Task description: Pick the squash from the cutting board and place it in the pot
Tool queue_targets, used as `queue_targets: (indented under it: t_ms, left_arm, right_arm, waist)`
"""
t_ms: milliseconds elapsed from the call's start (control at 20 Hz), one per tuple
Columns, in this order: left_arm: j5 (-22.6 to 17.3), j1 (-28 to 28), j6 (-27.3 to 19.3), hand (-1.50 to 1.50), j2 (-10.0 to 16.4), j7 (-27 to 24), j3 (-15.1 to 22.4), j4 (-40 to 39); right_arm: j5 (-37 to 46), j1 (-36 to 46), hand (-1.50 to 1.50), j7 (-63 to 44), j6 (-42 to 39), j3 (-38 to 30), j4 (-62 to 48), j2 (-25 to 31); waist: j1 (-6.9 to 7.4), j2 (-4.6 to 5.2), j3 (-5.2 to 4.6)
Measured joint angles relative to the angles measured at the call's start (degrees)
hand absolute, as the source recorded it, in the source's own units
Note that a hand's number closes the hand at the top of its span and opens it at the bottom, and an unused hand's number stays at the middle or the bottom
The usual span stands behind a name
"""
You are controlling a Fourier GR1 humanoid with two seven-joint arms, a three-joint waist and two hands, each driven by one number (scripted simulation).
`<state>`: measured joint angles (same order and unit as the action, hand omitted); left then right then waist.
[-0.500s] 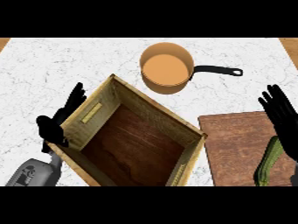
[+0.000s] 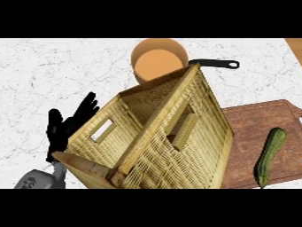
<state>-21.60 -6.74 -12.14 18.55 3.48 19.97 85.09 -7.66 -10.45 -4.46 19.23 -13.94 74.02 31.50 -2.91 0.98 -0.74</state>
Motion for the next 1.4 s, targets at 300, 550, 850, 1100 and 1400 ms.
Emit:
queue_targets:
  t_ms: [300, 550, 850, 1100, 1400]
  left_arm:
    - [-2.59, 1.25, 3.81, 0.0, -0.17, 2.8, 1.86, 2.06]
    - [-3.59, 2.74, 4.8, 0.0, 0.79, 4.73, 1.98, 5.08]
    - [-4.36, 2.21, 4.8, 0.0, 1.2, 6.97, 1.15, 6.74]
    - [-4.24, 2.51, 5.26, 0.0, 0.95, 7.02, 1.3, 6.82]
    - [-4.5, 2.05, 5.73, 0.0, 1.24, 8.1, 0.66, 7.52]
  right_arm:
    - [13.61, -6.87, -1.5, -14.63, 12.86, 4.65, 3.81, 1.9]
    - [21.81, -10.76, -1.5, -32.57, 12.33, 9.85, 16.06, 6.45]
    - [23.67, -9.47, -1.5, -54.53, 4.18, 10.91, 33.45, 13.05]
    - [19.52, -7.16, -1.5, -63.46, -1.54, 8.75, 42.52, 15.99]
    - [16.24, -5.02, -1.5, -66.42, -3.57, 7.25, 43.76, 15.63]
  waist:
    - [2.06, -0.87, -0.57]
    - [2.9, -1.04, -0.12]
    - [3.04, -1.09, 0.18]
    - [3.2, -1.01, 0.25]
    - [3.94, -0.73, 0.33]
